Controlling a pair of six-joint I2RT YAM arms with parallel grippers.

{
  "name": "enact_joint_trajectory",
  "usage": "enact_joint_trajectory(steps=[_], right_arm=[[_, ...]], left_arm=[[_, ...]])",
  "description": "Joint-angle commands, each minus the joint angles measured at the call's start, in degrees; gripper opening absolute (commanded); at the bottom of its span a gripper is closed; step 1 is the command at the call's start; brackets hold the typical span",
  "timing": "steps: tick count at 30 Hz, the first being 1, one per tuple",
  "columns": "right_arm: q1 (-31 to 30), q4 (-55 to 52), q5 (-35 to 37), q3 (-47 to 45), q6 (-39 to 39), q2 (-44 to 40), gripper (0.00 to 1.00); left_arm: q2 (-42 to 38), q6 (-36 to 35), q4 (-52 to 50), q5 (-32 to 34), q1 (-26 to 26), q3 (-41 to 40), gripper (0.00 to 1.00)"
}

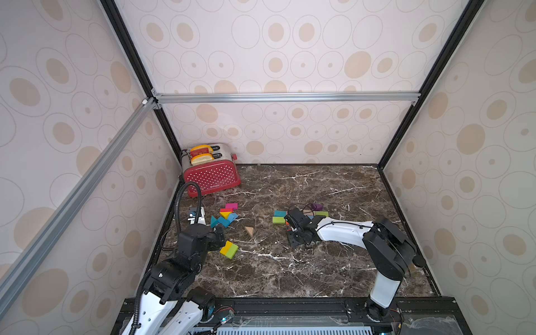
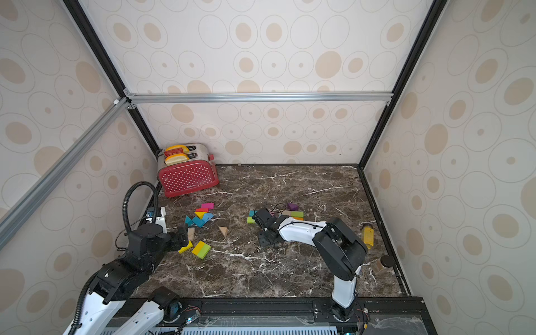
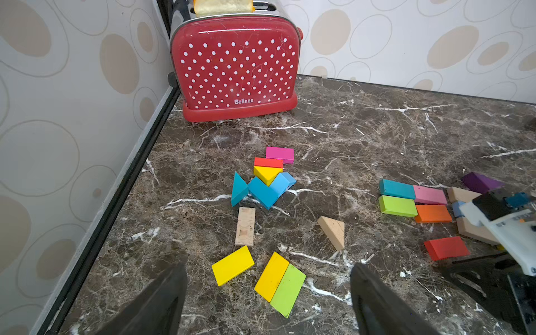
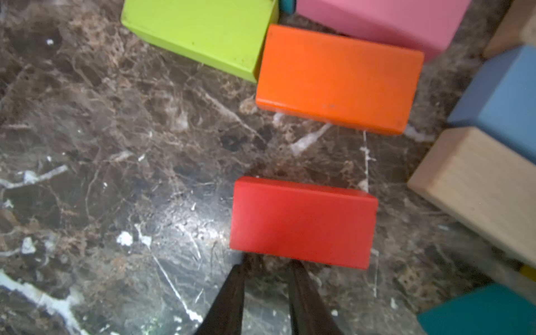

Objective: Assemble a piece of candy with building blocks
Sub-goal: Assemble the building block at the center of the board.

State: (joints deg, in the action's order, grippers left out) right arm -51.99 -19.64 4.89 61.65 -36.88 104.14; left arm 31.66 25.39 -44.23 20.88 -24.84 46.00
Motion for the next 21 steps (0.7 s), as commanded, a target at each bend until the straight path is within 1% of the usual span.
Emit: enact_joint_trajectory(steps=[1,15,21], right_arm=[[0.4,0.0,1.2,0.8,-1.1,1.8,0.31],[1.7,-0.3,0.8,3.6,1.2,3.7,0.31],[2.1,0.2,-0.4,4.4,0.0,4.5,0.31]], left_arm=[[0.0,-0.9,0.6,0.2,0.2,0.1,0.89],[0.6,-1.0,0.9,-0.2,0.2,0.1,0.89],[0.6,-1.0,0.9,-0.4,0.2,0.1,0.89]])
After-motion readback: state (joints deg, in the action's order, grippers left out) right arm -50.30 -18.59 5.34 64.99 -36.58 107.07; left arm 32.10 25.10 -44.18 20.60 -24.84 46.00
